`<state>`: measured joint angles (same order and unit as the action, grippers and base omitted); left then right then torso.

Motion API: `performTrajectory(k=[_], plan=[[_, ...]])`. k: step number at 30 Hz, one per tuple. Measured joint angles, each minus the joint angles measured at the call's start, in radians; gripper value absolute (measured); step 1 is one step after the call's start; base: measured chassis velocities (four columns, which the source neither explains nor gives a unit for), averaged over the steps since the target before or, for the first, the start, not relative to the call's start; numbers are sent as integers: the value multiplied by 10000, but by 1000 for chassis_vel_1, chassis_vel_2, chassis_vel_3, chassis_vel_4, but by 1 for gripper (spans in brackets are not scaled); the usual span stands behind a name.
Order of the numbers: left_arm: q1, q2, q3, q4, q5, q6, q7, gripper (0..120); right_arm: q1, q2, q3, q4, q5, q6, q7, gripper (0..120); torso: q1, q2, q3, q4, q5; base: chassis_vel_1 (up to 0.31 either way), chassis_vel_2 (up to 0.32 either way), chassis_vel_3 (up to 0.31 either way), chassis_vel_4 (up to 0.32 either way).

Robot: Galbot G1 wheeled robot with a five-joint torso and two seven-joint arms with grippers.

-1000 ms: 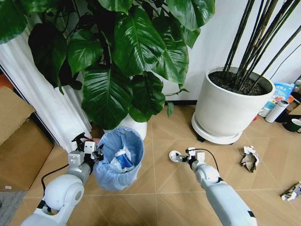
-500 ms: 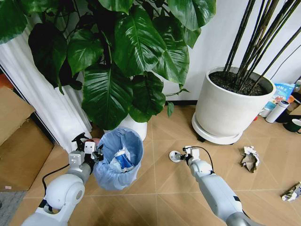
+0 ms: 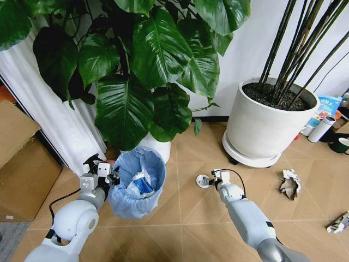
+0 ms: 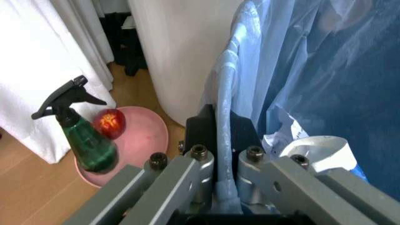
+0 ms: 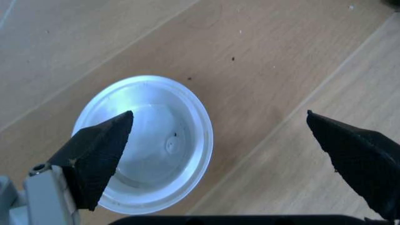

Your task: Pick up the trash bin and place the garbage on the floor into it.

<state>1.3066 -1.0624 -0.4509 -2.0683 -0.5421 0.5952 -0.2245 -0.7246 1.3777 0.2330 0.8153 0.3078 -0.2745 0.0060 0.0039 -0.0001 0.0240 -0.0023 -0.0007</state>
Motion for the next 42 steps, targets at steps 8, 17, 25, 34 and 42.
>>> performTrajectory(k=[8,17,25,34,42], plan=[[64,51,-21,-50,-13,-3,12,0,65,142,238,-332,-419,132,-6,100,0,0,0,0,0,0,0,0,0],[112,53,-33,-147,-27,-8,12,0,19,167,315,-393,-544,173,-4,100,0,0,0,0,0,0,0,0,0],[151,54,-13,-225,-8,-8,8,0,-91,194,393,-372,-672,212,12,100,0,1,0,0,0,0,0,0,0],[149,84,-2,-240,-15,-9,4,0,-135,284,444,-418,-785,277,18,100,0,2,0,0,-1,0,0,0,0],[106,134,0,-240,-43,-8,43,0,-72,405,507,-577,-853,379,1,81,0,1,0,0,0,0,0,0,0]])
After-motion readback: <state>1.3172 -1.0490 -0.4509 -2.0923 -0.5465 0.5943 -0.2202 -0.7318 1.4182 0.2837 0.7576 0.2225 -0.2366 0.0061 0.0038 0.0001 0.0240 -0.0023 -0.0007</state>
